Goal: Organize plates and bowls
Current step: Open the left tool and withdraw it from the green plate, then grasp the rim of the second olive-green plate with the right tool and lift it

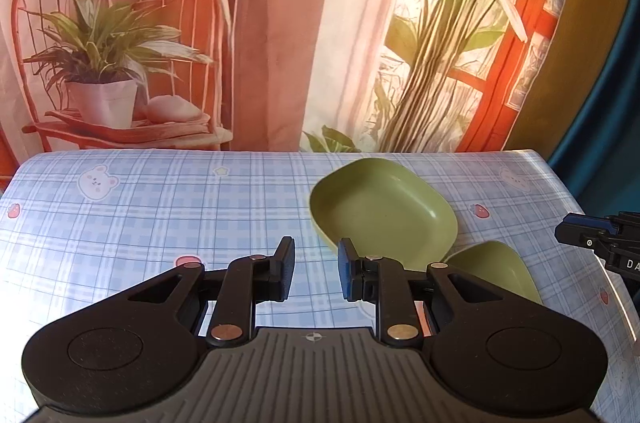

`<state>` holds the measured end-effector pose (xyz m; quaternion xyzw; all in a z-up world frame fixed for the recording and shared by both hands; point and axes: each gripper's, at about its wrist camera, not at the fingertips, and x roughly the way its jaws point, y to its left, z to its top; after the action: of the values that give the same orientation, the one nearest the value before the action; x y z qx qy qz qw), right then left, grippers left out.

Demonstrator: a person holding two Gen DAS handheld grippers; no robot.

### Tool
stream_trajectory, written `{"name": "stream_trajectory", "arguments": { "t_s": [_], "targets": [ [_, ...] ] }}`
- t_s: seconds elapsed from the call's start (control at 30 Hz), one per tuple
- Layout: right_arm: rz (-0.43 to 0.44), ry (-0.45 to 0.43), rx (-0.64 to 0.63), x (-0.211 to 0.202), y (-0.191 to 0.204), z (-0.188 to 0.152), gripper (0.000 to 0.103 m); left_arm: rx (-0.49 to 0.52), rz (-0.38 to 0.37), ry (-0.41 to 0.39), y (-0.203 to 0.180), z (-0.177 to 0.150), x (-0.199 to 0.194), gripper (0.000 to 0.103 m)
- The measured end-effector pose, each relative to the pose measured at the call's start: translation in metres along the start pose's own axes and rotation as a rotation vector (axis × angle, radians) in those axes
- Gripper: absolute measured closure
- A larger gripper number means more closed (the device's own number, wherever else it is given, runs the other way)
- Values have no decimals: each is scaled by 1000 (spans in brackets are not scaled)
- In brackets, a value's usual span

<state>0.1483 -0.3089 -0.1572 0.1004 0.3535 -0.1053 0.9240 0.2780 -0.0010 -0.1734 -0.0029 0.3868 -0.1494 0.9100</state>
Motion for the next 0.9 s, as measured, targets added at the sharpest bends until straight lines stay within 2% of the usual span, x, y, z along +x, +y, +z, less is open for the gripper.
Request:
{"name": "stream_trajectory", "arguments": {
  "t_s": [0.23,0.37,0.67,0.9],
  "targets": [
    [16,31,-30,39,5,18,84,-36,11,29,13,0,22,79],
    [33,54,-33,63,9,22,84,-66,-16,43,12,-1,36,79],
    [53,97,12,108,5,23,84,-146,-71,77,4,-4,67,79],
    [70,127,52,136,2,20,84,-161,-69,110,4,-8,86,79]
  ]
}}
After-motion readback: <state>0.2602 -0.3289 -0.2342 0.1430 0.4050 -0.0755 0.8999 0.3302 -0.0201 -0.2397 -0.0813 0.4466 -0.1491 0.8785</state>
